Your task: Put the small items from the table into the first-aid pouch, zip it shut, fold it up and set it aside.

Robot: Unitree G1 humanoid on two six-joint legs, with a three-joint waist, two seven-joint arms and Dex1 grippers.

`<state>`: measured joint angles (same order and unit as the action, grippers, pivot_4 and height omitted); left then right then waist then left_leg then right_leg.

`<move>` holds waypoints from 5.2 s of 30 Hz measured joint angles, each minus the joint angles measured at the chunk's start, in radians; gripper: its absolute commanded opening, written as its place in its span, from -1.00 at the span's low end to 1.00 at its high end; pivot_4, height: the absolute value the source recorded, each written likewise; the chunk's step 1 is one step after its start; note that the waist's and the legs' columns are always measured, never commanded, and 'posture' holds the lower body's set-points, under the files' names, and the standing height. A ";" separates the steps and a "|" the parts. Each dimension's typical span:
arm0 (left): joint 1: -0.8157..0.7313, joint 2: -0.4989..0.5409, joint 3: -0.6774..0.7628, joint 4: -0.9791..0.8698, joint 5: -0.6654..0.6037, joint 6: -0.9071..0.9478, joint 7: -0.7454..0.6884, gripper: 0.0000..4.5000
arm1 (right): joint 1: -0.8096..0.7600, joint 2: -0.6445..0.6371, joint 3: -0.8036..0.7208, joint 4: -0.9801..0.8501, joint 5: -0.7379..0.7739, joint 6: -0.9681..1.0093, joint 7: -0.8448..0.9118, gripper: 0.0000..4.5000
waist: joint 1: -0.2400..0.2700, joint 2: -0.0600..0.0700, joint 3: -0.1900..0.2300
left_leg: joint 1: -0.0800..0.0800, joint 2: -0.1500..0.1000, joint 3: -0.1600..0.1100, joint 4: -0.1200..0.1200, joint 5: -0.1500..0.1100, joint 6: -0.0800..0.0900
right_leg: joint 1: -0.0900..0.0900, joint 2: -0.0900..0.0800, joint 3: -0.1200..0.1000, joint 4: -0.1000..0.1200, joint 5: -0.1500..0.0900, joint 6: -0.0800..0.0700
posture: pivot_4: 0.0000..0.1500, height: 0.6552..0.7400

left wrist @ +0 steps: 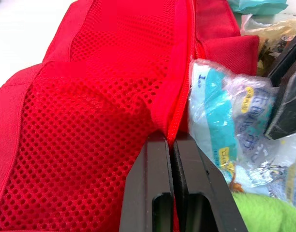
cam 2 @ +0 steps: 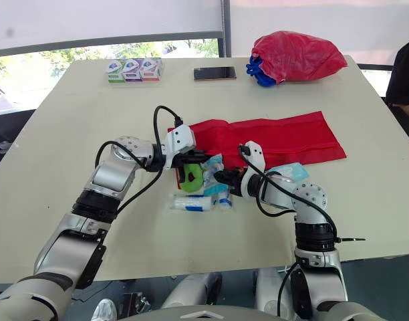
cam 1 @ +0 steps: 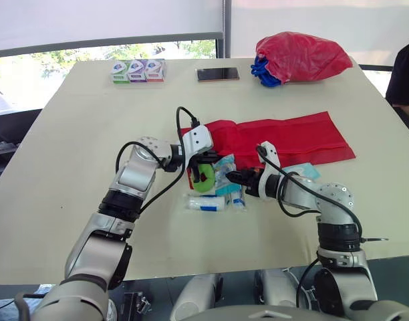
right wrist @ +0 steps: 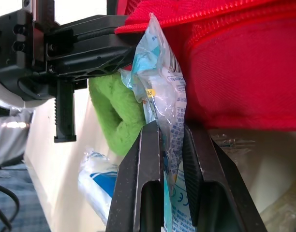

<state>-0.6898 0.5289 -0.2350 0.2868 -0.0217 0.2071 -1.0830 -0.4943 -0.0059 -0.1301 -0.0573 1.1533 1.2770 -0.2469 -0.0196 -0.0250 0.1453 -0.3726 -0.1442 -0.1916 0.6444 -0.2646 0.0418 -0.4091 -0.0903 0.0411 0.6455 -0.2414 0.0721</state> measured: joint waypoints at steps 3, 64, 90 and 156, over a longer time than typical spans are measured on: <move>0.015 0.012 -0.001 0.000 0.020 -0.054 0.008 -0.97 | -0.020 0.040 -0.032 0.037 0.001 0.001 -0.036 -0.98 | -0.003 0.000 0.000 | 0.000 0.000 0.000 0.000 0.000 0.000 | 0.000 0.000 0.000 0.000 0.000 0.000 | 1.00 1.00; 0.103 -0.027 0.031 -0.066 -0.021 -0.088 0.033 -0.97 | -0.055 0.156 0.017 0.275 0.072 -0.542 -0.076 -0.98 | -0.025 0.004 -0.003 | 0.000 0.000 0.000 0.000 0.000 0.000 | -0.001 0.001 0.000 0.001 0.000 0.000 | 1.00 1.00; -0.074 -0.047 0.078 0.384 -0.091 -0.283 -0.103 -1.00 | -0.048 -0.011 0.094 -0.008 -0.044 -0.247 -0.008 -0.92 | -0.024 0.004 -0.004 | -0.001 0.000 0.001 0.001 0.000 0.000 | -0.002 0.000 -0.001 0.001 0.000 0.000 | 1.00 1.00; -0.233 -0.083 0.097 0.716 0.002 -0.564 -0.220 -1.00 | -0.030 -0.004 0.233 0.025 -0.576 -0.398 0.379 -0.99 | -0.043 0.002 -0.009 | -0.009 -0.001 -0.006 0.008 0.000 0.000 | -0.004 -0.001 -0.008 0.002 0.001 0.000 | 1.00 1.00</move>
<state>-0.9228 0.4462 -0.1380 1.0032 -0.0194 -0.3567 -1.3026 -0.5240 -0.0102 0.1030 -0.0318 0.5771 0.8786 0.1319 -0.0629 -0.0226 0.1360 -0.3816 -0.1454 -0.1974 0.6521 -0.2647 0.0419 -0.4133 -0.0913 0.0331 0.6474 -0.2408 0.0724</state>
